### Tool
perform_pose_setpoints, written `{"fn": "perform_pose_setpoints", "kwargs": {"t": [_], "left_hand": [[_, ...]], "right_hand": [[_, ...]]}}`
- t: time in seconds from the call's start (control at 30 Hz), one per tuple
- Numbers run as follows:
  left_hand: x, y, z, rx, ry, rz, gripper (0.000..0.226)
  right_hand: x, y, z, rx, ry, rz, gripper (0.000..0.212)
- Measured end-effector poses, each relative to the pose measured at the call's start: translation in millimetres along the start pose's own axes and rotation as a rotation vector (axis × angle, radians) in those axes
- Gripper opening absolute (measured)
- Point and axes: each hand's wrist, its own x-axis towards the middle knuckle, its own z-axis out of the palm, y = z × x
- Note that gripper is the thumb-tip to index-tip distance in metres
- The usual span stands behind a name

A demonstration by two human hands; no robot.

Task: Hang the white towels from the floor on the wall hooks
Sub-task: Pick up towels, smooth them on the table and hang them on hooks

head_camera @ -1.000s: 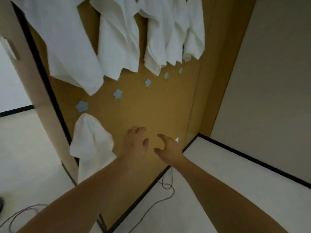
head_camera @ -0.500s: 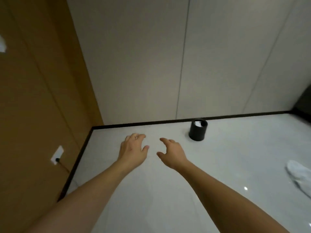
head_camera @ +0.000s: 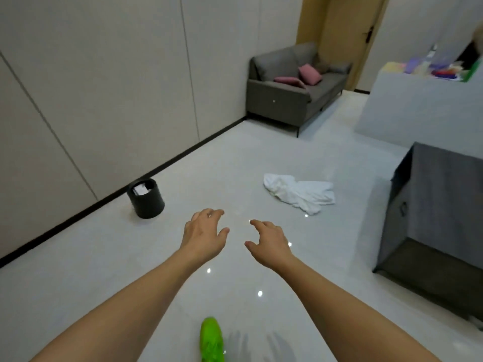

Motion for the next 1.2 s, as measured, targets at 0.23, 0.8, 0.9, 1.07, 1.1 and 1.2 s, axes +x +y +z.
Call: {"fn": "perform_pose_setpoints", "kwargs": {"t": [0.23, 0.8, 0.9, 1.07, 1.1, 1.2], "left_hand": [[165.2, 78.8, 41.9, -0.017, -0.132, 0.259, 0.052], [454.2, 162.4, 122.9, 0.008, -0.33, 0.418, 0.05], [503.6, 177.0, 148.3, 0.029, -0.34, 0.409, 0.051], [593.4, 213.2, 187.3, 0.068, -0.365, 0.356, 0.05], [610.4, 221.4, 194.2, 0.087, -0.381, 0.342, 0.05], [655.8, 246.2, 214.2, 0.117, -0.425, 0.306, 0.051]], "right_hand": [[109.6, 74.1, -64.1, 0.056, 0.111, 0.257, 0.063], [341.9, 181.8, -120.8, 0.153, 0.098, 0.528, 0.064], [392.3, 216.3, -125.9, 0.18, 0.087, 0.528, 0.066], [489.1, 279.9, -139.2, 0.224, 0.005, 0.534, 0.066], [507.2, 291.5, -143.4, 0.235, -0.02, 0.537, 0.066], [551.7, 323.7, -159.1, 0.276, -0.069, 0.558, 0.065]]}}
